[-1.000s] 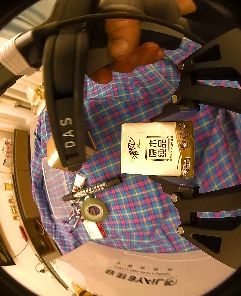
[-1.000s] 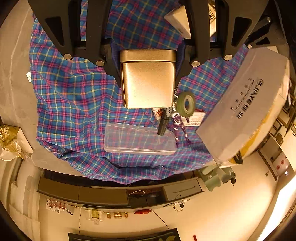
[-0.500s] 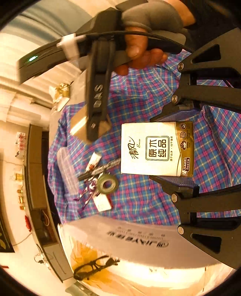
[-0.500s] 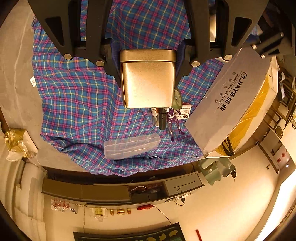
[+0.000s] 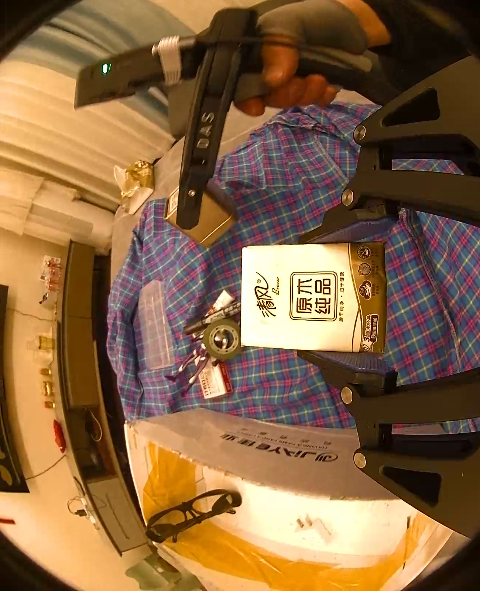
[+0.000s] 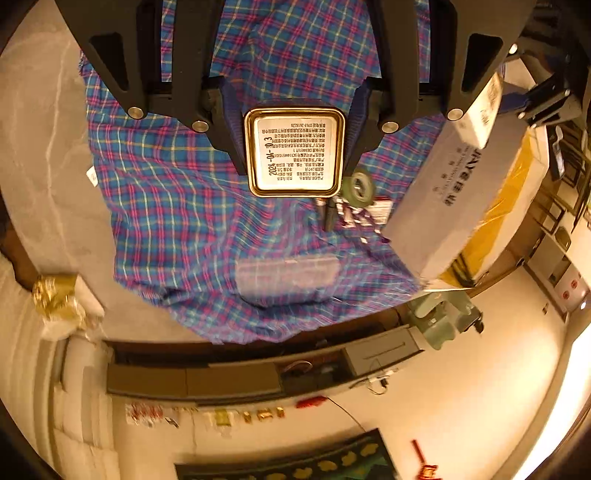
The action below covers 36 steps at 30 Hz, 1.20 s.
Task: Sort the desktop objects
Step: 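Carry the tissue pack and gold tin over the cardboard box with both tools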
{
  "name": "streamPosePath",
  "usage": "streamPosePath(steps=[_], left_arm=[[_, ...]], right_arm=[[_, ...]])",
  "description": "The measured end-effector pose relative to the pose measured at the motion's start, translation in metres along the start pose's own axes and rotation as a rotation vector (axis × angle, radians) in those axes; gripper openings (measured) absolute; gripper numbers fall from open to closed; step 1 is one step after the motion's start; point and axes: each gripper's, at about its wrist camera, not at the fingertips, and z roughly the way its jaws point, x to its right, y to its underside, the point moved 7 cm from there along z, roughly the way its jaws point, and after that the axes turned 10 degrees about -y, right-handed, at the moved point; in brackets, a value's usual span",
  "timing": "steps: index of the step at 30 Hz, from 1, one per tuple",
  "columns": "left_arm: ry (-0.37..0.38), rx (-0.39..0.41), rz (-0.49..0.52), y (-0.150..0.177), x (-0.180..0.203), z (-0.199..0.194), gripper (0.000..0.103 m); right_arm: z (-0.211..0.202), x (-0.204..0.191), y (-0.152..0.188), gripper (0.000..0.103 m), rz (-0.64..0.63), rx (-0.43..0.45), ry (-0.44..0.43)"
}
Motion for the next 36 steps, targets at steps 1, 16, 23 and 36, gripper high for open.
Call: streamPosePath(steps=[1,16,23,36], left_arm=[[0.001,0.002,-0.003,-0.001,-0.002,-0.001,0.054],[0.012,0.075,-0.035,-0.002,-0.041,-0.035,0.054],[0.014,0.104,-0.063,0.001,-0.067,-0.051,0.054],[0.016,0.133,-0.135,0.003,-0.117,-0.065,0.054]], right_arm=[[-0.002,-0.004,0.0,0.05,-0.01,0.002,-0.002],[-0.026,-0.103,0.01,0.05,-0.191,0.046,-0.011],[-0.032,-0.152,0.008,0.05,-0.248,0.076,-0.033],[-0.019,-0.202,0.008,0.05,-0.265,0.068,-0.074]])
